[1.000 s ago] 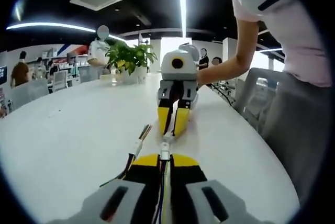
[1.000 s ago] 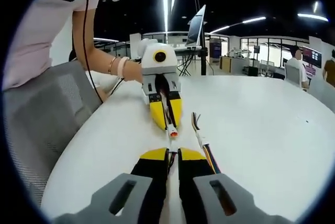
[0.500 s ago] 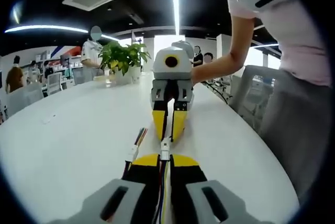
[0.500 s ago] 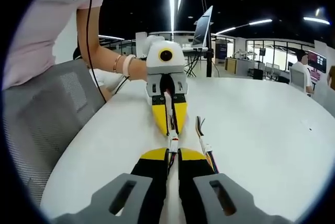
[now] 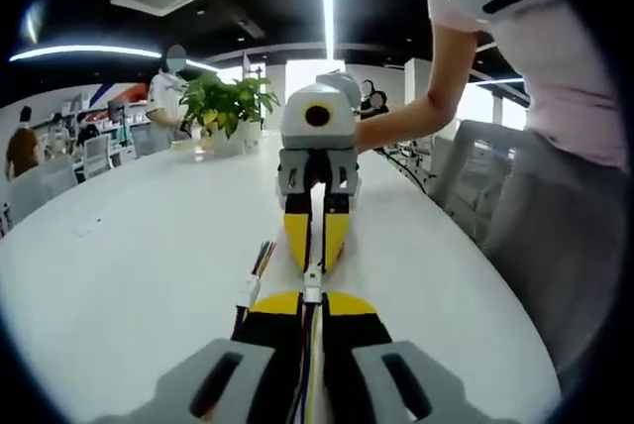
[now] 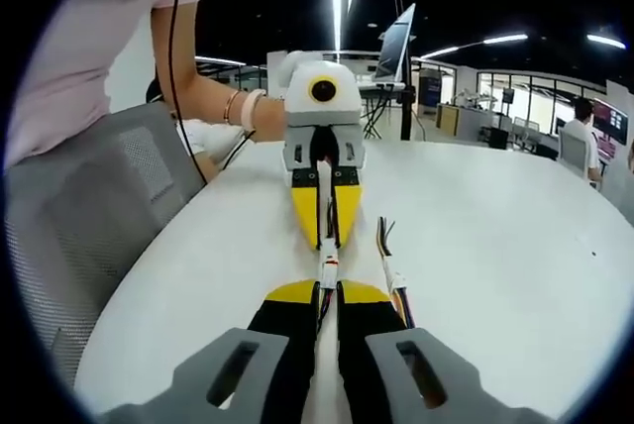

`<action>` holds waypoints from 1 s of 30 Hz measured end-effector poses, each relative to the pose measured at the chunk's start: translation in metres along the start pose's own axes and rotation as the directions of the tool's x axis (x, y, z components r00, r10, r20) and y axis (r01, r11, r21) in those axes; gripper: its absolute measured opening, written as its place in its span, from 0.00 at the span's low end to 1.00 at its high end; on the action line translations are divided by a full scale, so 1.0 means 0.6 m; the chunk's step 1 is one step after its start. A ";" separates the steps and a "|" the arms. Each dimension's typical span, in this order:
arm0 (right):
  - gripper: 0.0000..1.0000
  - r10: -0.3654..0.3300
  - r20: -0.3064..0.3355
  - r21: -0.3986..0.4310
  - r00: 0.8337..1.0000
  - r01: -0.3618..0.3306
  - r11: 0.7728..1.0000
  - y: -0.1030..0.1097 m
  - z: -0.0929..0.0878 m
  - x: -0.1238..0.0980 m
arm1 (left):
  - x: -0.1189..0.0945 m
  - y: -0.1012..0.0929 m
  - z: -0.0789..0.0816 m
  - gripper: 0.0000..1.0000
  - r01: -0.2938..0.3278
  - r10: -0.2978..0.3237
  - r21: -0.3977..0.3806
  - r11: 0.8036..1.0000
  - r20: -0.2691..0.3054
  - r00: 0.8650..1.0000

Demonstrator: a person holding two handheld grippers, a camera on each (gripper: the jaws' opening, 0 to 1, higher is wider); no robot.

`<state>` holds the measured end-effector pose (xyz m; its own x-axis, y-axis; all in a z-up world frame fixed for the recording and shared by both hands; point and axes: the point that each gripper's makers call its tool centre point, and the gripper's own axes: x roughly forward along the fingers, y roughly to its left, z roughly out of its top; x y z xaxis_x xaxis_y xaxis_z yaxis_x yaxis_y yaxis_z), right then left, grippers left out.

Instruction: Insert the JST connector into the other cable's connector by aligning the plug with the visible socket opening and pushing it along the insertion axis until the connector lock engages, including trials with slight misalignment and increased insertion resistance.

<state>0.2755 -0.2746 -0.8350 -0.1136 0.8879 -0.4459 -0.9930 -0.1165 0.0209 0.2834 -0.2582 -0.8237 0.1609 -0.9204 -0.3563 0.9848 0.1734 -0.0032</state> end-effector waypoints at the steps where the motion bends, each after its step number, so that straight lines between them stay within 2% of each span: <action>1: 0.04 0.004 -0.005 -0.002 1.000 -0.004 1.000 0.001 -0.001 0.001 | 0.000 -0.001 -0.001 0.00 0.004 -0.004 0.001 1.000 -0.005 1.000; 5: 0.03 0.026 -0.030 -0.011 0.999 -0.026 1.000 0.006 -0.006 0.007 | 0.001 -0.006 -0.006 0.00 0.024 -0.023 0.010 1.000 -0.038 0.999; 15: 0.03 0.041 -0.028 -0.017 0.999 -0.042 0.999 0.005 0.000 0.009 | 0.005 -0.006 0.004 0.00 0.038 -0.037 0.032 0.999 -0.028 0.999; 18: 0.03 0.036 -0.019 -0.008 0.999 -0.037 0.999 0.001 0.002 0.006 | 0.006 -0.002 0.005 0.00 0.031 -0.031 0.015 0.999 -0.019 0.999; 20: 0.03 0.032 -0.008 0.003 0.999 -0.032 0.999 -0.001 0.004 0.004 | 0.004 0.003 0.009 0.00 0.023 -0.023 -0.019 1.000 0.009 1.000; 26: 0.03 0.019 0.016 0.018 1.000 -0.019 1.000 -0.008 0.007 0.001 | 0.009 0.007 0.011 0.00 0.020 -0.020 -0.007 1.000 0.020 1.000; 30: 0.03 0.017 0.005 0.003 1.000 -0.017 1.000 -0.008 0.002 0.000 | 0.012 0.008 0.011 0.00 0.022 -0.022 0.003 1.000 0.021 1.000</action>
<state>0.2805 -0.2735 -0.8340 -0.1308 0.8879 -0.4410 -0.9910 -0.1303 0.0316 0.2896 -0.2665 -0.8205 0.1402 -0.9313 -0.3363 0.9884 0.1519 -0.0086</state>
